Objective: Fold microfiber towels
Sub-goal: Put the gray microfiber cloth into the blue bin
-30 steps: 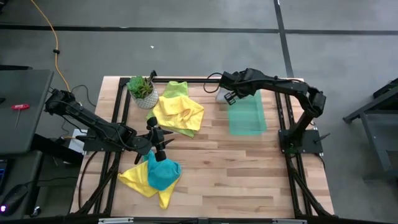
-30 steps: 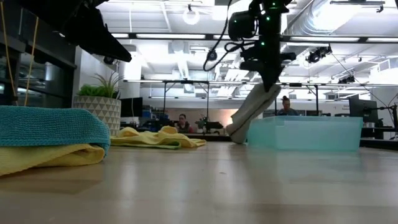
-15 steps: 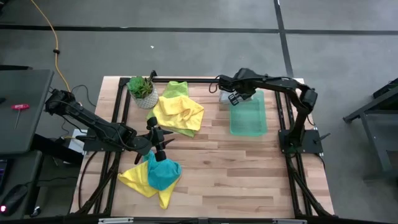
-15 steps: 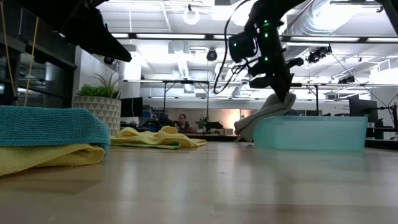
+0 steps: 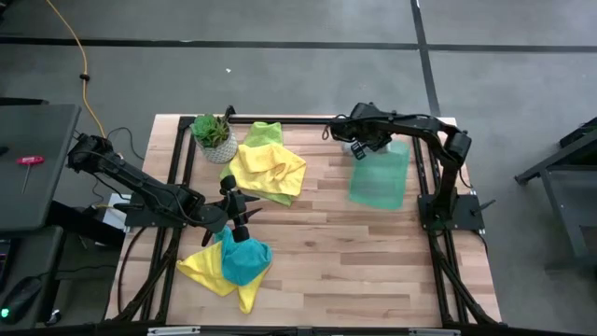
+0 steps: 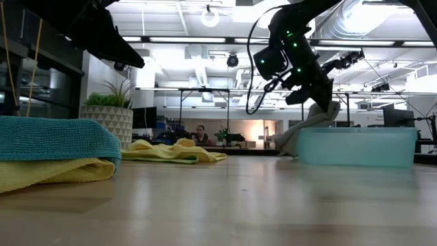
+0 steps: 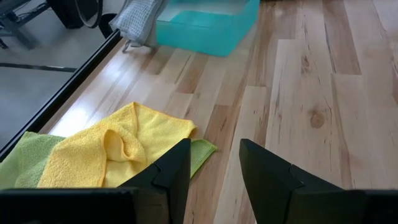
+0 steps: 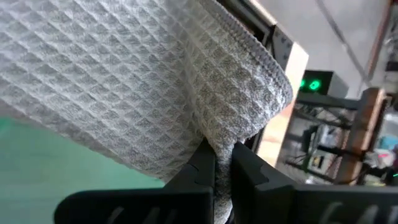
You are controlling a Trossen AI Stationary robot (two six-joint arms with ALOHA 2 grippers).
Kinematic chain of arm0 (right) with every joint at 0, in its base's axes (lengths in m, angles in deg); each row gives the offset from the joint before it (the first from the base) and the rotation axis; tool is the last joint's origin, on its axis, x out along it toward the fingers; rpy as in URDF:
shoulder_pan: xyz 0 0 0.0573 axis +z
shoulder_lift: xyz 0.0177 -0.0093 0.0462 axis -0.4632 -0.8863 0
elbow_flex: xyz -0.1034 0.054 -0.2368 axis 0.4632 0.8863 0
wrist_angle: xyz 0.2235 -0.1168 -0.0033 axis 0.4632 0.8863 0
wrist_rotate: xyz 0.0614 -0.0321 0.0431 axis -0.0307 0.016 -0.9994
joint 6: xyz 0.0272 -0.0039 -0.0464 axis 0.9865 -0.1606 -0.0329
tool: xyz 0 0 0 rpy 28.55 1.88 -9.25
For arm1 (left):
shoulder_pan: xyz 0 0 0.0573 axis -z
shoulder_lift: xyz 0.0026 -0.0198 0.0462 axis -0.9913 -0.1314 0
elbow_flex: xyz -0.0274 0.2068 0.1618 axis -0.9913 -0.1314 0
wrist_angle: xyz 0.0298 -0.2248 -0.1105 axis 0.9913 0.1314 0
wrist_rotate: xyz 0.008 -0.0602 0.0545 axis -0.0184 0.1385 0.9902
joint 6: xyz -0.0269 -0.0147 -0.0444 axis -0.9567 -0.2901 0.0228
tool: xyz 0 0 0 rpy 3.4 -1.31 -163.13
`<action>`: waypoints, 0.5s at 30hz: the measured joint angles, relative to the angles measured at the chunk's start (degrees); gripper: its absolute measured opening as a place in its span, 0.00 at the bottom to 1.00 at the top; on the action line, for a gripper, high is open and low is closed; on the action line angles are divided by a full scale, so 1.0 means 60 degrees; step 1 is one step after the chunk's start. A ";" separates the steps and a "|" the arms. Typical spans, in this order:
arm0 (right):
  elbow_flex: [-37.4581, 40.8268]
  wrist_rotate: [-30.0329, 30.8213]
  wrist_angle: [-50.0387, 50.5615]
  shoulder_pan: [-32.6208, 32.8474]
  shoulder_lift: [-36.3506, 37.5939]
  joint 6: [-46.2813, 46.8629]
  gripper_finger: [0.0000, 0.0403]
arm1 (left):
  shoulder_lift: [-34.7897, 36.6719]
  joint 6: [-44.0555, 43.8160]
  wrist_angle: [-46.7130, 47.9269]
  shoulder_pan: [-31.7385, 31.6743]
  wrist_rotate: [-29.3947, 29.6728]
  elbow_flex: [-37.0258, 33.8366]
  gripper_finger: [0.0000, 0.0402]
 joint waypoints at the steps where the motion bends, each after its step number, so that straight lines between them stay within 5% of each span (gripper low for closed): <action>1: 0.0000 -0.0088 -0.0002 0.0000 0.0000 0.0001 0.00 | 0.0000 0.0000 0.0000 0.0000 0.0000 0.0000 0.32; 15: 0.0000 -0.0574 -0.0010 0.0146 0.0187 -0.0401 0.00 | 0.0000 0.0000 0.0002 0.0000 0.0000 0.0000 0.32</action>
